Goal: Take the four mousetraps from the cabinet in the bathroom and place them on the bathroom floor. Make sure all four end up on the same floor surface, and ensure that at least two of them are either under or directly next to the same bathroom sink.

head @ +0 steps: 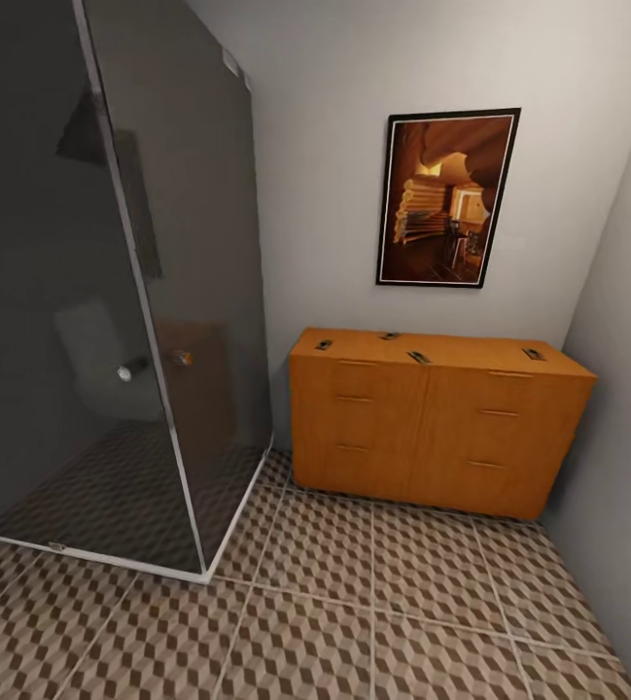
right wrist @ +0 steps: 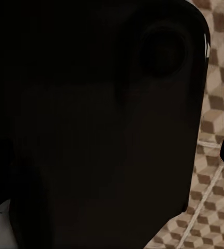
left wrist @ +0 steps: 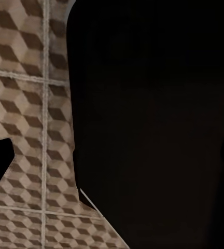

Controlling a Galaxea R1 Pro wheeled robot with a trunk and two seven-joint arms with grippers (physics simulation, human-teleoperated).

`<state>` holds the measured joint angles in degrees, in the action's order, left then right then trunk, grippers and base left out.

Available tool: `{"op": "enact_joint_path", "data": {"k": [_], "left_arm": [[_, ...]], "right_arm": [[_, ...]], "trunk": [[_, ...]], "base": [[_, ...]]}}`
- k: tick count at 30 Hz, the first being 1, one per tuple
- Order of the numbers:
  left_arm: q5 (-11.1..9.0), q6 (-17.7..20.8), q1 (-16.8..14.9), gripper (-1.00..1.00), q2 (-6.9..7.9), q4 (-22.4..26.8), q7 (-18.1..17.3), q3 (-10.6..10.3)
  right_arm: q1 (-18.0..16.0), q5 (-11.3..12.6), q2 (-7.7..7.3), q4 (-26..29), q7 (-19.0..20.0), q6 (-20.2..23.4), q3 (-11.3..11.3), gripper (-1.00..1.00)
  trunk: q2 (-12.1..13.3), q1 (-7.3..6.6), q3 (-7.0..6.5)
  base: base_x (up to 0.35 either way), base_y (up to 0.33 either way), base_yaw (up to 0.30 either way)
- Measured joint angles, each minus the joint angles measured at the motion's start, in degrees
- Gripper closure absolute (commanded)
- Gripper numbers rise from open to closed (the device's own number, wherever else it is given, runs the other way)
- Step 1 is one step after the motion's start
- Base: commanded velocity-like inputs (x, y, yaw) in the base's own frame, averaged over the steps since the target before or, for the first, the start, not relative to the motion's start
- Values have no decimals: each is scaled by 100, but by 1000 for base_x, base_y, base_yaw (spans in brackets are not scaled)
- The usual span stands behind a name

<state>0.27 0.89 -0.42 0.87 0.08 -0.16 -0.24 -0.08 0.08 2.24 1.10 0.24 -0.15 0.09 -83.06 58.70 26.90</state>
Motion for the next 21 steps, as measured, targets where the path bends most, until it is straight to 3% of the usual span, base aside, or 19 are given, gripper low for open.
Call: {"op": "enact_joint_path", "data": {"k": [8, 21], "left_arm": [[-1, -1, 0, -100, 0, 0, 0, 0], [1, -2, 0, -100, 0, 0, 0, 0]], "right_arm": [[0, 0, 8, 0, 0, -1, -1, -100], [0, -1, 13, 2, 0, -1, -1, -100]], "trunk": [[0, 0, 20], [0, 0, 32]], "base": [[302, -124, -204], [307, -110, -50]]}}
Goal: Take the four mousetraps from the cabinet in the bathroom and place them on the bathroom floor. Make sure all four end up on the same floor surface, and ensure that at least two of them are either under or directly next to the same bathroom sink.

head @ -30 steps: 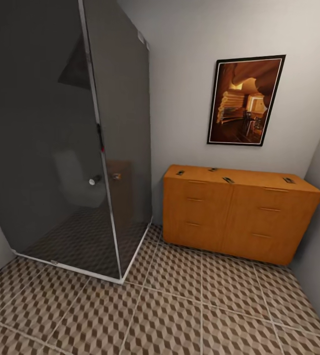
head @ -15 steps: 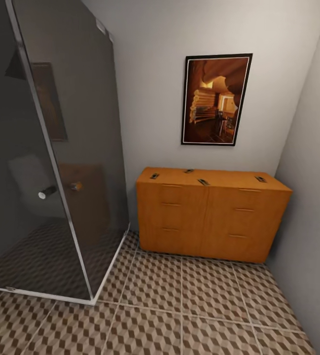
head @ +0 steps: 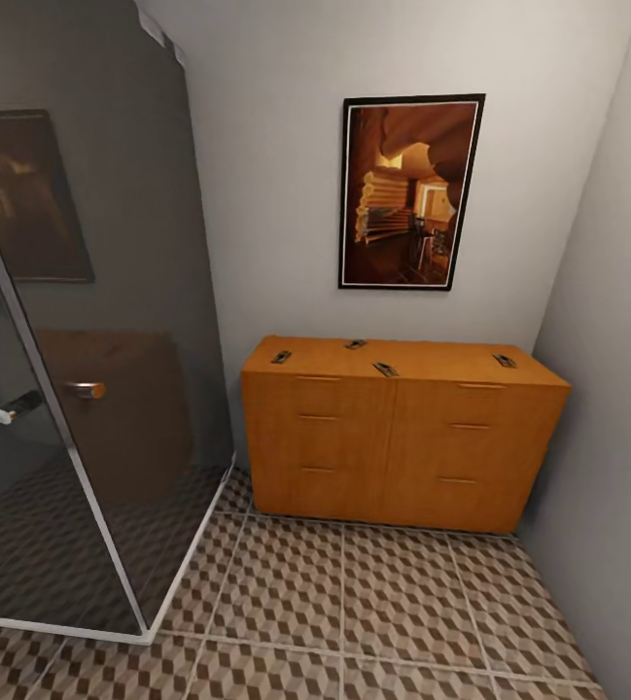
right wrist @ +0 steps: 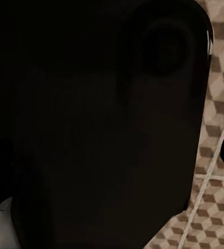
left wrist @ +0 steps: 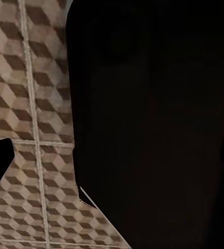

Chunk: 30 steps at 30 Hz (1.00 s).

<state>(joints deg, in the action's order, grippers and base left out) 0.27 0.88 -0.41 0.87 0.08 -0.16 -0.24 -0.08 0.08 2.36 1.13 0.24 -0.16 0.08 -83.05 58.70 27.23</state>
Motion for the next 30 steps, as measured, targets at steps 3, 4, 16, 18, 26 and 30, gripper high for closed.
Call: {"op": "enact_joint_path", "data": {"k": [3, 4, 16, 18, 26, 30], "left_arm": [[0, 0, 0, -100, 0, 0, 0, 0], [1, 0, 0, -100, 0, 0, 0, 0], [1, 0, 1, -100, 0, 0, 0, 0], [1, 0, 1, -100, 0, 0, 0, 0], [4, 0, 0, -100, 0, 0, 0, 0], [3, 0, 0, -100, 0, 0, 0, 0]], "right_arm": [[0, 0, 0, 1, 0, 0, 0, -100], [0, 0, 0, 2, 0, 0, 0, -100], [0, 0, 1, 4, 0, 0, 0, -100], [0, 0, 1, 5, 0, 0, 0, -100], [0, 0, 1, 0, 0, 0, 0, -100], [0, 1, 1, -1, 0, 0, 0, -100]], "trunk": [[0, 0, 1], [0, 0, 1], [0, 0, 2], [0, 0, 2], [0, 0, 2], [0, 0, 2]], "base": [[308, -107, -13], [309, -106, -9], [310, -103, -3], [310, -102, -1], [310, -80, -5], [310, -30, -63]]}}
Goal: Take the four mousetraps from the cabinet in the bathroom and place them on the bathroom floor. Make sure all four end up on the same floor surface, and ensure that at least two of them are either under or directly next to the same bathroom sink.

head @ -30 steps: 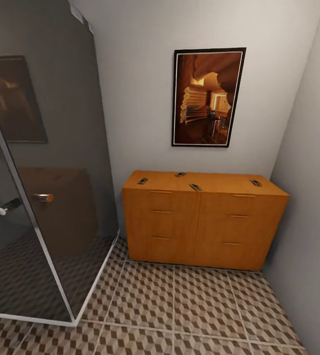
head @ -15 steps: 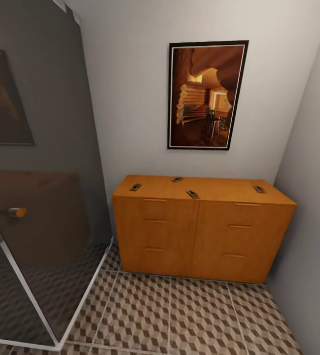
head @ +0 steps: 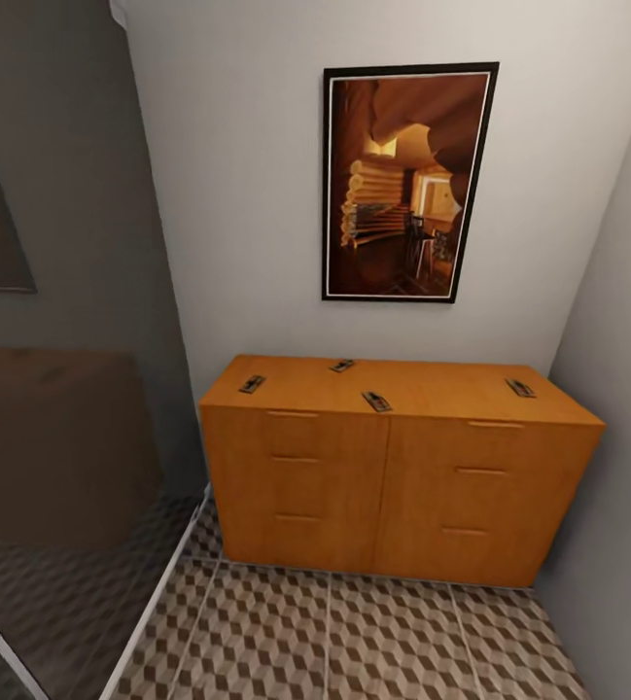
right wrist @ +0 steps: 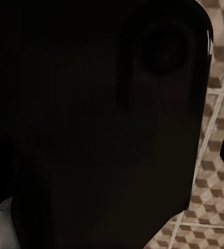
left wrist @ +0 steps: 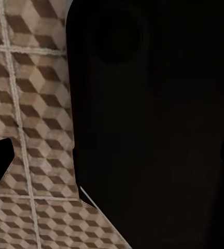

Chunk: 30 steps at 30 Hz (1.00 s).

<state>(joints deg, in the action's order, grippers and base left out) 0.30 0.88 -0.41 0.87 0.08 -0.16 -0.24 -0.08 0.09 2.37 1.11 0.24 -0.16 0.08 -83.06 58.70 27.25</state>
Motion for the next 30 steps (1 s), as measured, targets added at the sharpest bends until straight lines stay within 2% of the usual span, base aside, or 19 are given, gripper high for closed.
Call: {"op": "enact_joint_path", "data": {"k": [13, 30], "left_arm": [[1, 0, 0, -100, 0, 0, 3, 0], [1, 0, 0, -100, 0, 0, 7, 0]], "right_arm": [[0, 3, 0, -1, 0, 0, 0, -100], [0, 0, 0, -1, 0, 0, 0, -100]], "trunk": [[0, 0, 0], [0, 1, 0]], "base": [[305, 14, -129], [232, 5, -29]]}}
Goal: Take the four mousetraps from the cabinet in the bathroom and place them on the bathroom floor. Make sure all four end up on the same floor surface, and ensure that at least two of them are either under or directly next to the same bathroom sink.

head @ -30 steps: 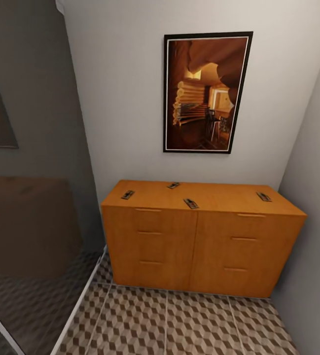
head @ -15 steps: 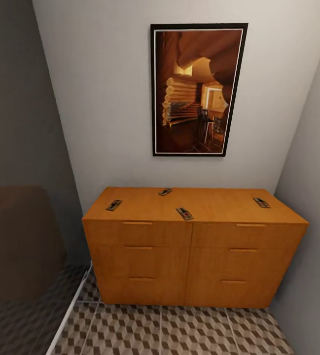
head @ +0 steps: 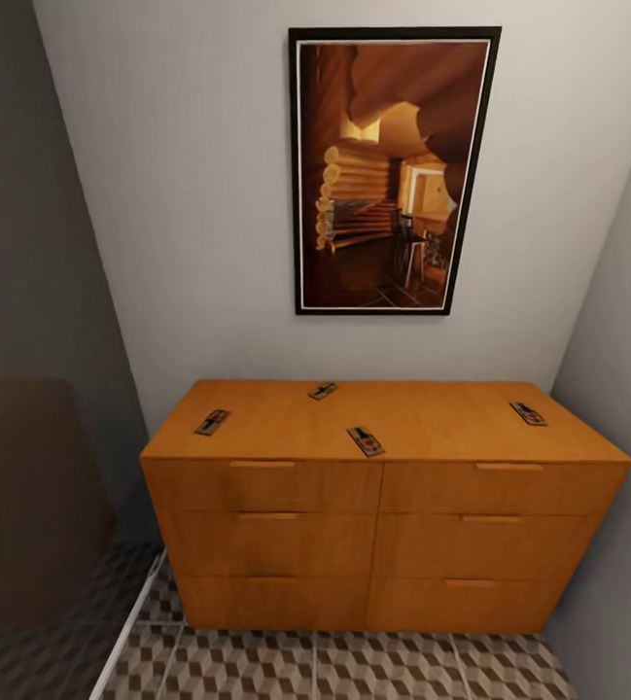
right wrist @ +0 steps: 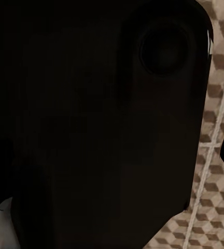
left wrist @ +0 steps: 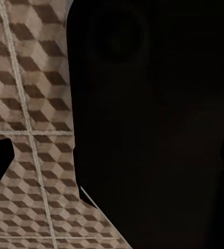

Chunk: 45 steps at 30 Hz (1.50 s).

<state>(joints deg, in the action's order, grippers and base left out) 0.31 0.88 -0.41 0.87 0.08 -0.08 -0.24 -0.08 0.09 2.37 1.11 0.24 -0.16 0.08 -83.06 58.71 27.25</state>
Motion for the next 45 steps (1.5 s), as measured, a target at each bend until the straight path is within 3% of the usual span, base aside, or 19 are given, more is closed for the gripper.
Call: {"op": "enact_joint_path", "data": {"k": [26, 45], "left_arm": [[-8, 2, 0, -100, 0, 0, 26, 7], [-7, 8, 0, -100, 0, 0, 0, 8]], "right_arm": [[0, -1, -4, 0, 0, 0, -13, -100], [0, -1, -5, 0, 0, 0, -2, -100]], "trunk": [[0, 2, 0], [761, -415, -341]], "base": [[47, 0, -1], [1, 0, 0]]}}
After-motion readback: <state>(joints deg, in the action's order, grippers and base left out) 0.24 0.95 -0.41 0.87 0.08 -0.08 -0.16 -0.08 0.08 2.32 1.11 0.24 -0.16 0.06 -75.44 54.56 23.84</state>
